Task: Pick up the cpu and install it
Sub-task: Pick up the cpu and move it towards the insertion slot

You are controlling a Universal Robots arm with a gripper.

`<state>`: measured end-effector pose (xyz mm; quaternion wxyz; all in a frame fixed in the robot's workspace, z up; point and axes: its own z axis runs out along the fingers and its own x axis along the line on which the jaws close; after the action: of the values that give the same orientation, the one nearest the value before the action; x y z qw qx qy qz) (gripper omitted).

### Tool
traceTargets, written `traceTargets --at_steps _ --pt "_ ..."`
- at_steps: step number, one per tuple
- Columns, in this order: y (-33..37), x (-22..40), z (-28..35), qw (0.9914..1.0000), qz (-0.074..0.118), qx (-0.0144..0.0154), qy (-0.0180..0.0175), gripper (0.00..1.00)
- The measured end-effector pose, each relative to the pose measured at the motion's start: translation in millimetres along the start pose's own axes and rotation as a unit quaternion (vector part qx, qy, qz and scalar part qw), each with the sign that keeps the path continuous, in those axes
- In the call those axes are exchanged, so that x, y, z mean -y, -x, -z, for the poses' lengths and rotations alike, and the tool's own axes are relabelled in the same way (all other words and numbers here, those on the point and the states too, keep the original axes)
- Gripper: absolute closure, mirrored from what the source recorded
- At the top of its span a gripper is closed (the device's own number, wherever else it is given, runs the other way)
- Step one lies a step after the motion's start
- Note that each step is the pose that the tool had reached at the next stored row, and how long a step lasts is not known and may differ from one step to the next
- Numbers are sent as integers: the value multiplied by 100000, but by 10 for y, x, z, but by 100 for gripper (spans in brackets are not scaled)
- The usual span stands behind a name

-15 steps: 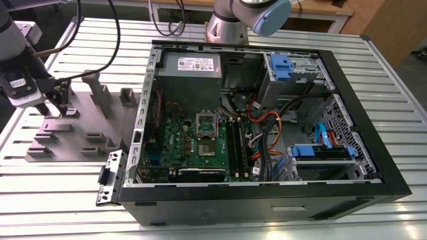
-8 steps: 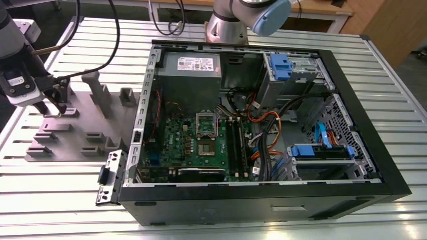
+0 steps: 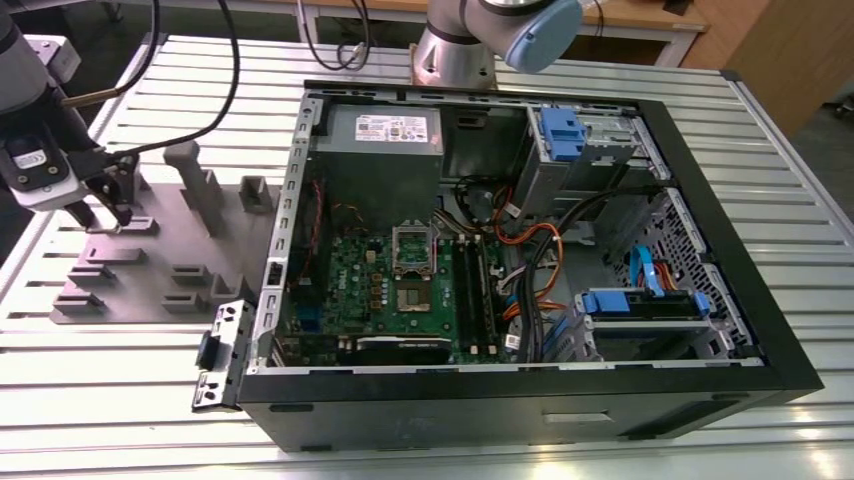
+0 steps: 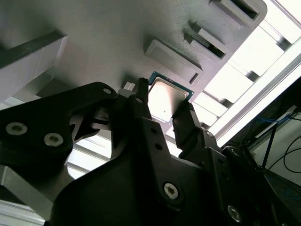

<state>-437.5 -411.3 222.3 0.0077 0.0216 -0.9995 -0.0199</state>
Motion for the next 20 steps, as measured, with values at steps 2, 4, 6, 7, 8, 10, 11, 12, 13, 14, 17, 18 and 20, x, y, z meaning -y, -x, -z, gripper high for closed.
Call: traceTargets --at_steps 2,4,6,7,8,10,11,12,13,14,17,18,20 --pt "2 0 8 100000 -6 -25 -5 55" --pt "2 0 17 100000 -16 -44 -3 55" --pt "2 -1 28 100000 -19 -61 -5 55" --pt "2 -1 31 100000 -17 -55 0 55" --pt "2 -1 34 100000 -23 -50 4 55" --pt "2 -1 41 100000 -26 -66 -2 55" --pt "2 -1 44 100000 -28 -65 0 55" --pt "2 -2 49 100000 -28 -72 -4 55" --pt "2 -2 55 100000 -27 -81 -6 55" --pt "2 -2 60 100000 -28 -81 -2 55" --pt "2 -3 76 100000 -26 -86 2 55" --pt "2 -3 82 100000 -28 -95 1 55" --pt "2 -3 93 100000 -31 -110 -1 55"
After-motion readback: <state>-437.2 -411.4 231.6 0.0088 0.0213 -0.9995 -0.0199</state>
